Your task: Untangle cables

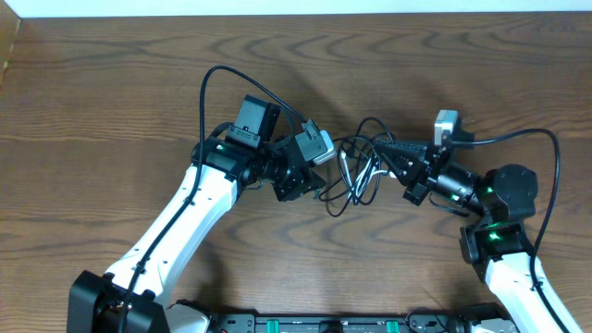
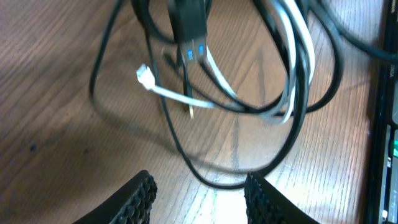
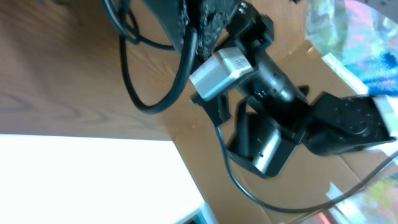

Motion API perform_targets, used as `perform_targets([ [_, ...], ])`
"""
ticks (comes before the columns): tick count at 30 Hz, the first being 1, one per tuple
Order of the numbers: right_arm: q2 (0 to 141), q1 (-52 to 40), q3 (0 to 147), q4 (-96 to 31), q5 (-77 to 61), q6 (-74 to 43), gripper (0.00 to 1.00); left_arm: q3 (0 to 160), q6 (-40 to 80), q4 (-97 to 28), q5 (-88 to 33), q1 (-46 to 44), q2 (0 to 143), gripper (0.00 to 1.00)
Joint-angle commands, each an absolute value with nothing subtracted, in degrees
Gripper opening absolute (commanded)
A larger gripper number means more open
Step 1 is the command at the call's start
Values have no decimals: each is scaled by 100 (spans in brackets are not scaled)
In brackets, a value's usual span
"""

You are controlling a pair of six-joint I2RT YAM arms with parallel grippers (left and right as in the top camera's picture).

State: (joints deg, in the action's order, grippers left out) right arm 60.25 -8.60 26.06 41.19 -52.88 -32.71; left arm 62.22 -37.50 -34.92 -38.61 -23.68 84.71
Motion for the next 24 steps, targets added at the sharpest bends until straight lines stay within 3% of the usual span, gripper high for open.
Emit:
perform_targets([
  [1,6001,-937,2679,4530,-5306,-3809,1,6246,-3721,-3509,-3830,-2353,8385,47],
  [7,6001,-937,2679,5586,-5308,-4558,1,6246,-3723,-3489,-3828,-2353,8388,47],
  [17,6001,-937,2679,3931,-5310,-3909,1,6248,-3232,-2724,-3605,-2353,8385,48],
  [19,6001,-937,2679,3876,-5343,-3905,1,6248,-2558,-2314,-3129,-2353,8385,62],
  [24,6001,-939,2679,3863,-5520,-3804,1,6248,-1267,-1461,-2294,-2353,8385,66],
])
